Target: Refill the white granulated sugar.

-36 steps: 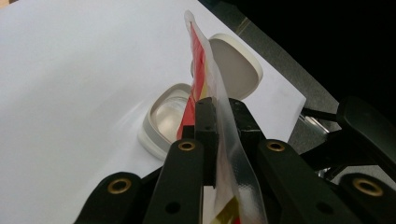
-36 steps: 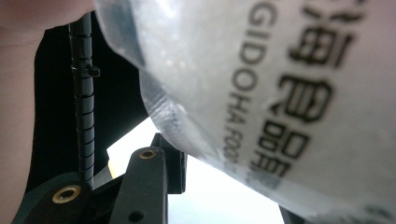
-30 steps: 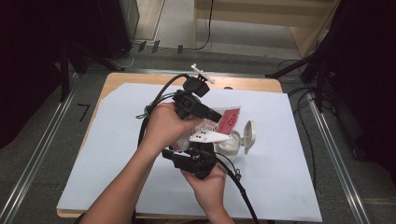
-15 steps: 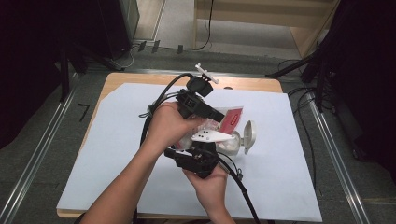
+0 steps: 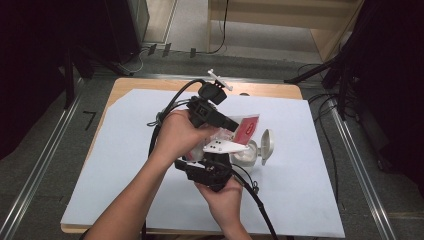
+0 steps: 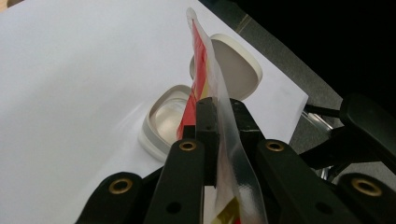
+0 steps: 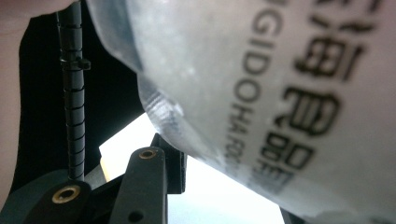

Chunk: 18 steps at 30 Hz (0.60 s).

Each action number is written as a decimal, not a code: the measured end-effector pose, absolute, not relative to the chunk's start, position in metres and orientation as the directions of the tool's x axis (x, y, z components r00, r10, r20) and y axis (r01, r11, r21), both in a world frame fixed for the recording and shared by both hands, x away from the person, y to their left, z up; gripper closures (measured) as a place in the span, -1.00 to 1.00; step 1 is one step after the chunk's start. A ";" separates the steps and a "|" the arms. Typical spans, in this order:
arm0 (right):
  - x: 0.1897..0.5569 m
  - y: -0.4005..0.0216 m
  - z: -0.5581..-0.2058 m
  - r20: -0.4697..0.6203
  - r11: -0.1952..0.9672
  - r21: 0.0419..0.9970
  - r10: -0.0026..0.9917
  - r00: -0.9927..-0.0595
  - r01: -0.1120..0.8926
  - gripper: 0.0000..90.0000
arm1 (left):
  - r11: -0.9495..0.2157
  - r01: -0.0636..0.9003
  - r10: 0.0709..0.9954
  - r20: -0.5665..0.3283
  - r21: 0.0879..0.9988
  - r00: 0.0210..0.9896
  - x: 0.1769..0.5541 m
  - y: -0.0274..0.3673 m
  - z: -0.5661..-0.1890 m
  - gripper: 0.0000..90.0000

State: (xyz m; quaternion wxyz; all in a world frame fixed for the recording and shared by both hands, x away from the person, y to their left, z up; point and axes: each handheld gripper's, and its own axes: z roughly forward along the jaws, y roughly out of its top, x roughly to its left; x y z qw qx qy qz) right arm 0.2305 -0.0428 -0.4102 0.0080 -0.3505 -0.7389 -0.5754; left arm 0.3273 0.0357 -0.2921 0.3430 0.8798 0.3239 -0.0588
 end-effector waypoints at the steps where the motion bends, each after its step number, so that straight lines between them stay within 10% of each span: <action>1: 0.230 -0.043 -0.410 0.415 0.092 0.845 0.509 -0.754 0.527 0.42 | -0.555 0.610 0.530 -0.326 0.565 0.783 0.327 0.036 -0.292 0.90; 18: 0.225 -0.036 -0.420 0.385 0.113 0.857 0.508 -0.770 0.503 0.38 | -0.543 0.602 0.514 -0.335 0.585 0.790 0.321 0.052 -0.298 0.94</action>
